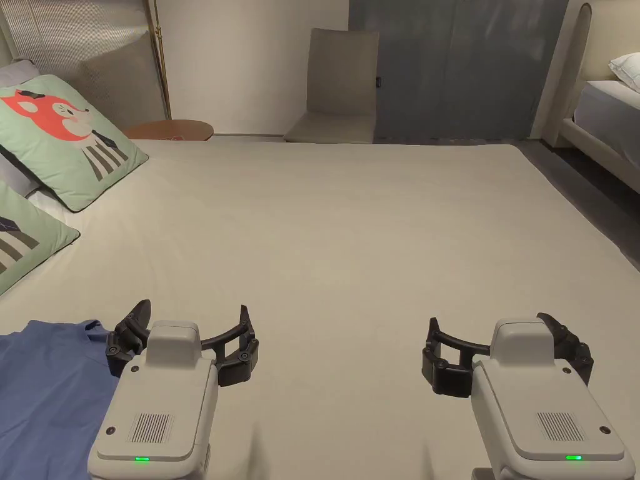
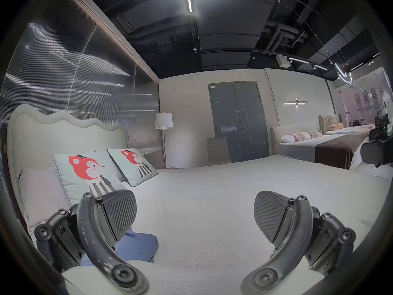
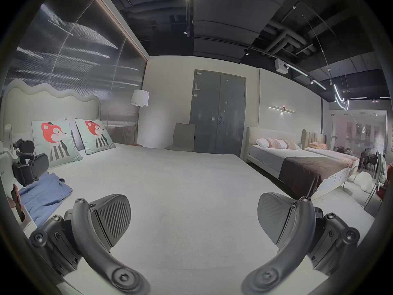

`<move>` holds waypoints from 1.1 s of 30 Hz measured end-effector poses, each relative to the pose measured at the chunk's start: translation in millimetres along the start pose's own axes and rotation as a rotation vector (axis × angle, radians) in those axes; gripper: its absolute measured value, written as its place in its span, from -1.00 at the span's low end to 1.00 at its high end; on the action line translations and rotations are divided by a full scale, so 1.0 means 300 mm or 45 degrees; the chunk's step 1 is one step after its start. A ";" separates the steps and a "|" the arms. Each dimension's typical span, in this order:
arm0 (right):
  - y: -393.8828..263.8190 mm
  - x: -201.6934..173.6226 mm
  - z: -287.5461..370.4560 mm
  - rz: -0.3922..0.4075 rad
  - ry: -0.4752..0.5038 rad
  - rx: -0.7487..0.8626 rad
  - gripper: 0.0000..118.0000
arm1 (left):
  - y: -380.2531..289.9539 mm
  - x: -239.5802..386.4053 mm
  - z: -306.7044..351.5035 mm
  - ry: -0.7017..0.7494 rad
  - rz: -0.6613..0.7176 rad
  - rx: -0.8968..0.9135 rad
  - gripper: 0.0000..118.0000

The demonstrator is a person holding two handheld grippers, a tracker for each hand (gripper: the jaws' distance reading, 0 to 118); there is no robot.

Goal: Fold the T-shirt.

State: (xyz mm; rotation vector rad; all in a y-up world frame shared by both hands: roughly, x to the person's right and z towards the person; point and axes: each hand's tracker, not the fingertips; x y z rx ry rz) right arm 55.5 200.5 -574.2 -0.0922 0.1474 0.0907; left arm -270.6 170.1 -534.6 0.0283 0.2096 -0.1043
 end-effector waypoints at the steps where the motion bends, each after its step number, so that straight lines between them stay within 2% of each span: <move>1: 0.000 0.001 0.000 -0.001 0.000 0.000 1.00 | 0.000 0.001 0.001 -0.002 -0.002 0.002 0.87; 33: -0.019 0.013 -0.011 -0.013 -0.009 0.009 1.00 | 0.008 0.001 0.003 -0.007 -0.020 0.025 0.87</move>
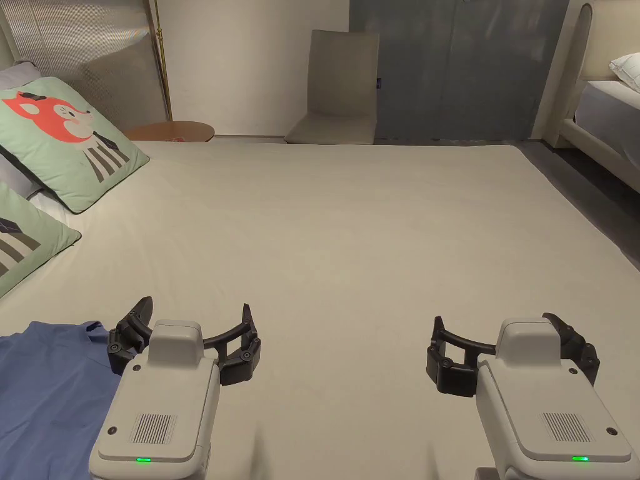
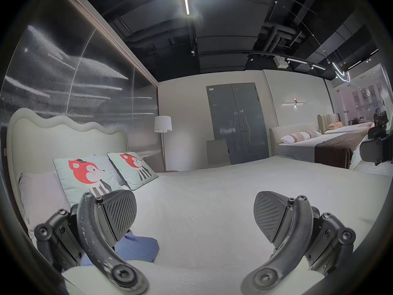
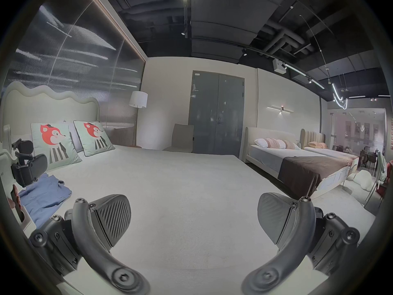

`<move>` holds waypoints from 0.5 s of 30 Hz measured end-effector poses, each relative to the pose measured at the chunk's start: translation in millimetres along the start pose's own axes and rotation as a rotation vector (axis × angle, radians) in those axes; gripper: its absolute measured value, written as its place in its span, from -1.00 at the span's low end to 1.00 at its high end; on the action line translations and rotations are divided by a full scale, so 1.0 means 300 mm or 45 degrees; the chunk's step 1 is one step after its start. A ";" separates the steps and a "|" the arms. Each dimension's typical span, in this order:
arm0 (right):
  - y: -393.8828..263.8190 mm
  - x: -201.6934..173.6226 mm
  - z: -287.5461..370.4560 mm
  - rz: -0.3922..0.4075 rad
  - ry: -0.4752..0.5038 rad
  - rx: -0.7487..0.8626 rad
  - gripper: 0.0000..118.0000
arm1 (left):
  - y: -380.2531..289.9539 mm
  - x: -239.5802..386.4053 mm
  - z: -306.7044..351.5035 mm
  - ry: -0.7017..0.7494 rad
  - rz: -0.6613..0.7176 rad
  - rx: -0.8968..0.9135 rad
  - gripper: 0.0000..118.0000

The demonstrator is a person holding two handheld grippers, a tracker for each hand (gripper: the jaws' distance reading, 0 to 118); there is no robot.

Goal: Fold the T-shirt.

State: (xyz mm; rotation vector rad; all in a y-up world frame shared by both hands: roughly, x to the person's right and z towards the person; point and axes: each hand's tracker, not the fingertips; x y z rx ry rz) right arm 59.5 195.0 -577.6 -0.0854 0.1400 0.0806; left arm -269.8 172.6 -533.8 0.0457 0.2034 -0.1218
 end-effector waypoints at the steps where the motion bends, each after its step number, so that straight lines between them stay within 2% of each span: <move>1: 0.009 -0.002 0.010 0.000 0.001 0.001 1.00 | 0.000 0.000 0.000 0.000 0.000 0.002 0.87; 15: 0.009 0.000 0.008 -0.004 0.000 -0.004 1.00 | 0.002 0.005 -0.001 -0.002 -0.011 0.007 0.87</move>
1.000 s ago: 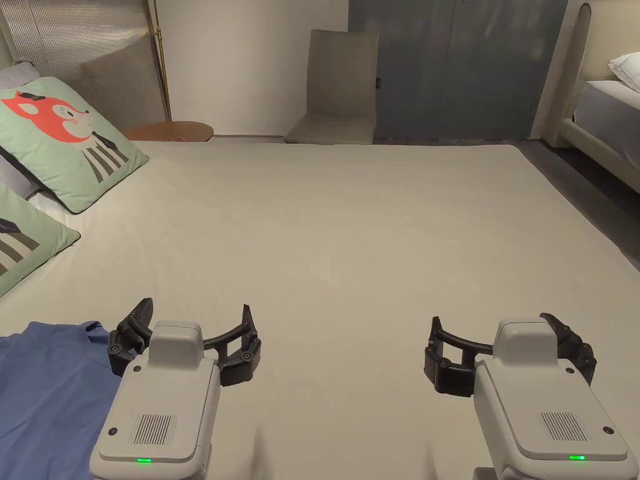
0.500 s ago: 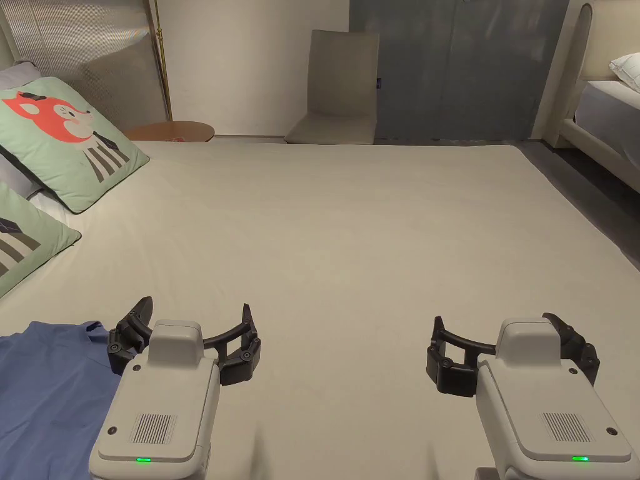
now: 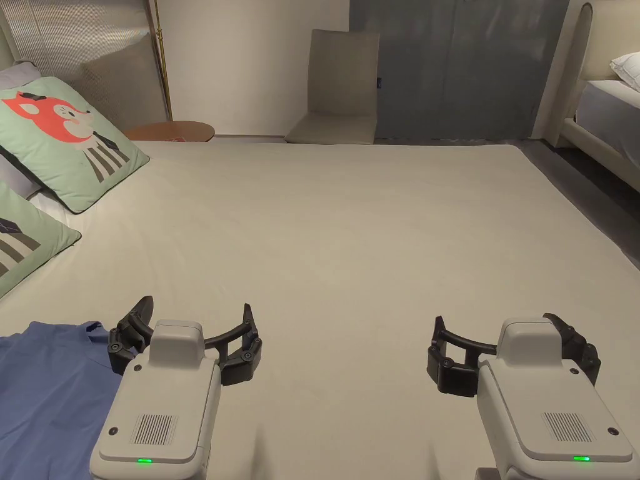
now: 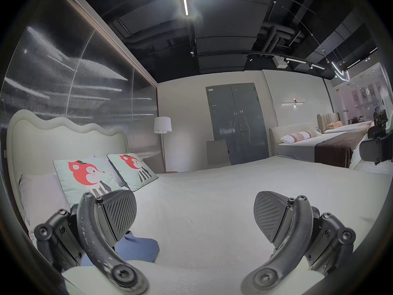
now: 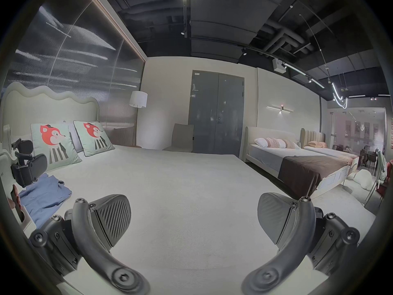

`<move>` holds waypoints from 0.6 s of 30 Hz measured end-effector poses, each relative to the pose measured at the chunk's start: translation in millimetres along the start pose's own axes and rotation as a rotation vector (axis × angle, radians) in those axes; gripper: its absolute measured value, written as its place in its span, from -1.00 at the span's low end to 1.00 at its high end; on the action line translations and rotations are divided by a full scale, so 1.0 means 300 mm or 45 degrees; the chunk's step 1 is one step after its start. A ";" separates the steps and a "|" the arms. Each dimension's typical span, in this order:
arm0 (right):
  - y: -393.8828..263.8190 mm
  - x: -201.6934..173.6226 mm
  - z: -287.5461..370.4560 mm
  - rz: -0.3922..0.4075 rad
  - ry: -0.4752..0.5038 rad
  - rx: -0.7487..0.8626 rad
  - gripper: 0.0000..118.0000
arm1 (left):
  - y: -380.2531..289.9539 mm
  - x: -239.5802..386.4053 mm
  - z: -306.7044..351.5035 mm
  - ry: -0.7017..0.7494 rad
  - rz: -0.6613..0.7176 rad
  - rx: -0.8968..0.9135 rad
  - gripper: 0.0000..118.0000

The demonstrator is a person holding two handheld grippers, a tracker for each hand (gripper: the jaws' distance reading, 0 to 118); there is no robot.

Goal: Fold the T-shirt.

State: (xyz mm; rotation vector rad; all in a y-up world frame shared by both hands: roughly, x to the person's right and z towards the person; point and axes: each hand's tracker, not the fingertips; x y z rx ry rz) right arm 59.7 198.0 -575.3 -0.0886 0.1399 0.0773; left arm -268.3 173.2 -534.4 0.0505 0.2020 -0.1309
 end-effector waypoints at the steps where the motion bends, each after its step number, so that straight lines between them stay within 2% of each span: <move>1: -0.002 0.001 -0.002 0.000 0.000 0.001 1.00 | 0.000 0.000 0.000 -0.001 -0.002 0.000 0.87; 18: 0.019 -0.002 0.009 0.010 0.002 0.004 1.00 | 0.002 0.009 -0.001 -0.010 -0.022 0.002 0.87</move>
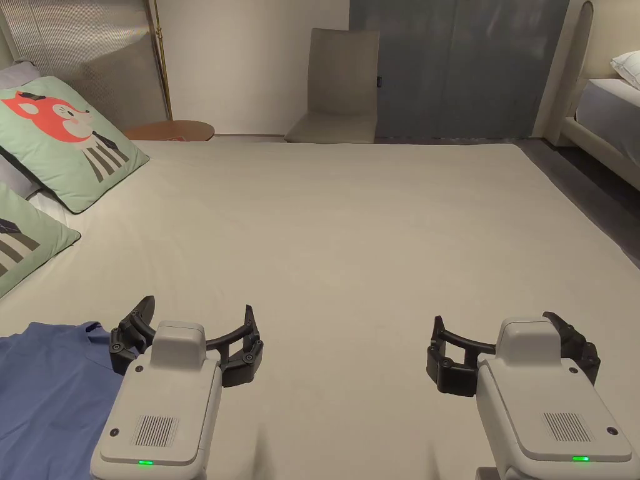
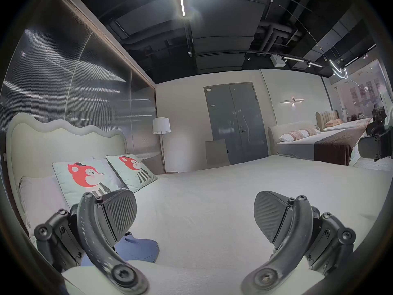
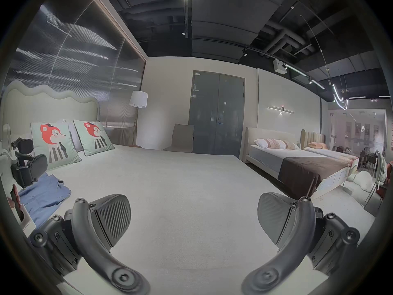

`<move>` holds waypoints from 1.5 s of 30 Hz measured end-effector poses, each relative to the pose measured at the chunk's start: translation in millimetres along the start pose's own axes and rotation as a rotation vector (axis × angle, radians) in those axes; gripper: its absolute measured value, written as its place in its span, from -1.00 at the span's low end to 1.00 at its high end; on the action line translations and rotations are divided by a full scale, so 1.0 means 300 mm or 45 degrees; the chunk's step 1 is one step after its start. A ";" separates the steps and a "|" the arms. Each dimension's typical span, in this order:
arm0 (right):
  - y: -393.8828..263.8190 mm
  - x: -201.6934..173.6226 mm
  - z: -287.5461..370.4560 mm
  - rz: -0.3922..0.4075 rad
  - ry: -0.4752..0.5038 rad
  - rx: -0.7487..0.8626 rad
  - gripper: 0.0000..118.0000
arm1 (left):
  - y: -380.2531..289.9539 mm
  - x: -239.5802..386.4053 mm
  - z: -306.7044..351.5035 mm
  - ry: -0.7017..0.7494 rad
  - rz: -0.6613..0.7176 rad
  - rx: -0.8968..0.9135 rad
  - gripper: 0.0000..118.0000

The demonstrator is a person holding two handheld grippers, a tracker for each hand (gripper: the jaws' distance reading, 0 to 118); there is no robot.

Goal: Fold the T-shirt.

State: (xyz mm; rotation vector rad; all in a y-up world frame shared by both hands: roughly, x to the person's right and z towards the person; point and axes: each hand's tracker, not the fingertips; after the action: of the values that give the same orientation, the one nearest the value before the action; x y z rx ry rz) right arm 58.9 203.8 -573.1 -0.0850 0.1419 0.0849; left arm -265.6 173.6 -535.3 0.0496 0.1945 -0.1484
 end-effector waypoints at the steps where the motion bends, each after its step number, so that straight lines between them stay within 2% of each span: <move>1: 0.000 0.001 -0.001 -0.001 0.000 -0.001 1.00 | 0.000 0.000 0.000 -0.001 0.001 -0.001 0.87; 5: -0.005 0.003 -0.005 -0.004 -0.001 -0.003 1.00 | 0.001 0.002 0.000 0.002 -0.002 0.001 0.86; 7: -0.006 0.004 -0.005 -0.006 0.003 -0.009 0.96 | 0.002 0.001 0.002 0.002 0.002 -0.009 0.75; 8: -0.010 0.005 -0.007 -0.009 0.008 -0.015 0.65 | 0.002 0.001 0.003 0.000 0.008 -0.012 0.36; 9: -0.013 0.008 -0.004 -0.018 0.031 -0.017 0.65 | 0.002 0.000 0.006 -0.018 0.025 -0.013 0.20; 10: -0.015 0.009 0.002 -0.024 0.045 -0.003 0.51 | 0.001 -0.003 0.010 -0.052 0.045 -0.013 0.04; 11: -0.015 0.004 0.003 -0.019 0.033 -0.005 0.17 | 0.001 -0.002 0.008 -0.060 0.046 -0.024 -0.39; 12: -0.021 -0.005 -0.007 0.013 0.002 -0.022 -0.44 | 0.003 0.005 -0.003 -0.039 0.034 -0.051 -1.00; 13: -0.026 -0.010 -0.017 0.036 -0.007 -0.033 -0.99 | 0.007 0.006 -0.016 -0.025 0.015 -0.073 -0.97; 16: -0.028 -0.010 -0.009 0.002 0.015 -0.029 -0.98 | 0.013 -0.009 -0.030 -0.047 0.044 -0.071 -1.00; 20: -0.017 -0.036 -0.006 0.012 0.027 -0.028 -0.98 | 0.015 -0.046 -0.025 -0.010 0.062 -0.077 -1.00; 23: -0.002 -0.087 -0.020 -0.006 0.089 -0.031 -0.98 | 0.002 -0.112 -0.008 0.059 0.057 -0.093 -1.00; 29: 0.027 -0.310 -0.113 -0.003 0.303 -0.002 -0.98 | -0.025 -0.348 0.090 0.274 0.031 -0.138 -1.00; 37: 0.044 -0.705 -0.127 0.004 0.628 -0.003 -0.98 | -0.046 -0.670 0.304 0.558 -0.086 -0.197 -1.00; 41: 0.055 -0.840 -0.103 0.009 0.726 -0.007 -0.98 | -0.059 -0.766 0.401 0.650 -0.110 -0.237 -1.00; 45: 0.059 -0.917 -0.075 0.020 0.795 -0.017 -0.98 | -0.080 -0.825 0.458 0.718 -0.075 -0.290 -1.00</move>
State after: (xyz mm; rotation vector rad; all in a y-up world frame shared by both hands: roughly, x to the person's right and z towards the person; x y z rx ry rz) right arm -217.2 197.7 -557.0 -0.1221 0.7657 0.0730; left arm -483.4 176.4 -352.9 -0.1436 0.7744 -0.1675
